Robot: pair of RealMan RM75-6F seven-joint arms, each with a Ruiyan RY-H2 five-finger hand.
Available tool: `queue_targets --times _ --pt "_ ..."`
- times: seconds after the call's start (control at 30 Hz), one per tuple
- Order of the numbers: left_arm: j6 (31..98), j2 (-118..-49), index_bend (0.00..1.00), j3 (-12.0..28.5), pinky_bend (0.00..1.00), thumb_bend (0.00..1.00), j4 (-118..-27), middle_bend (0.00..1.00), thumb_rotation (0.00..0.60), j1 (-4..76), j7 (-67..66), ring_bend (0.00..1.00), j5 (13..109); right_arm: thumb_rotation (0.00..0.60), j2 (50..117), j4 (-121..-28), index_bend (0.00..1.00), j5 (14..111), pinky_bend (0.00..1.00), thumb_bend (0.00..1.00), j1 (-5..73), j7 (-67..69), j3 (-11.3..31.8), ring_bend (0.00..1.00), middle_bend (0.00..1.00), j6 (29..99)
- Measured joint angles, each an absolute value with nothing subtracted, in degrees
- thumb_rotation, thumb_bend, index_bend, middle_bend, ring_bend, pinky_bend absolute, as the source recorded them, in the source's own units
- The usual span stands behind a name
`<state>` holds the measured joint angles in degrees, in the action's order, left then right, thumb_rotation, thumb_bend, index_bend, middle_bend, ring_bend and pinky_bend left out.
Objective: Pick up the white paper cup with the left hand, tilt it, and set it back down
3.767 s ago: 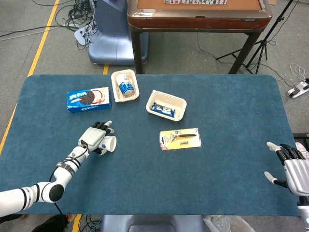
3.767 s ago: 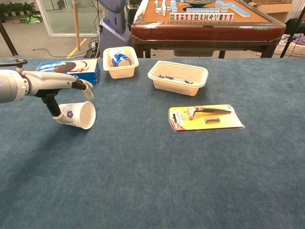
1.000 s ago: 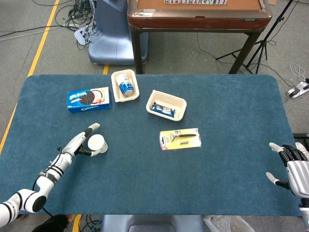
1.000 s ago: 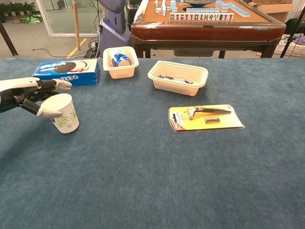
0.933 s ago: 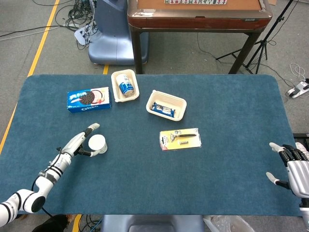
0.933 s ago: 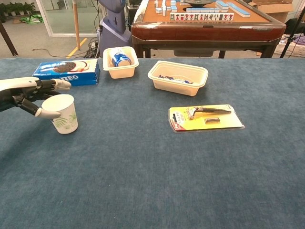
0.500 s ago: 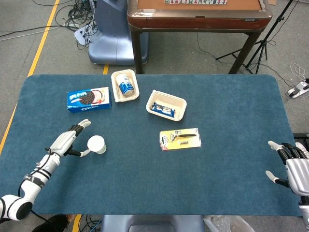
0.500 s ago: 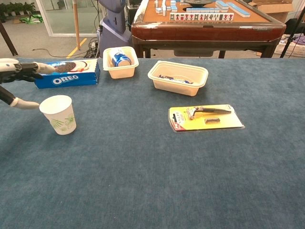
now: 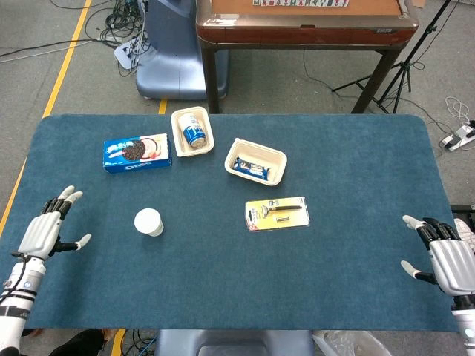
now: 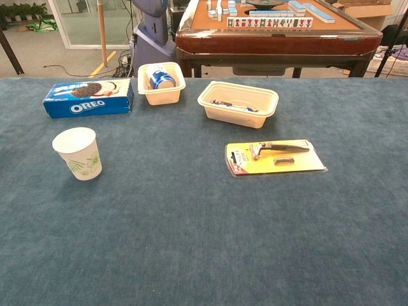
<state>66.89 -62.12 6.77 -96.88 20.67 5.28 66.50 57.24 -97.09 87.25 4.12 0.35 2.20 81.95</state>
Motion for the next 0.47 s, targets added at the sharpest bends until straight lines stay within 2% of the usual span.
queue_targets --times 0.23,0.47 --pt "75.96 -63.59 0.11 4.36 0.0 0.21 -97.8 0.0 0.6 15.05 1.18 0.0 69.72 0.6 57.02 -97.64 0.19 88.21 0.22 0.16 4.31 2.58 1.76 0.15 0.29 81.74" --pt "81.36 -65.92 0.11 2.55 0.0 0.21 -97.33 0.0 0.6 11.85 -0.04 0.0 75.51 0.6 57.07 -98.03 0.19 88.96 0.22 0.16 4.05 3.72 1.21 0.15 0.29 82.27"
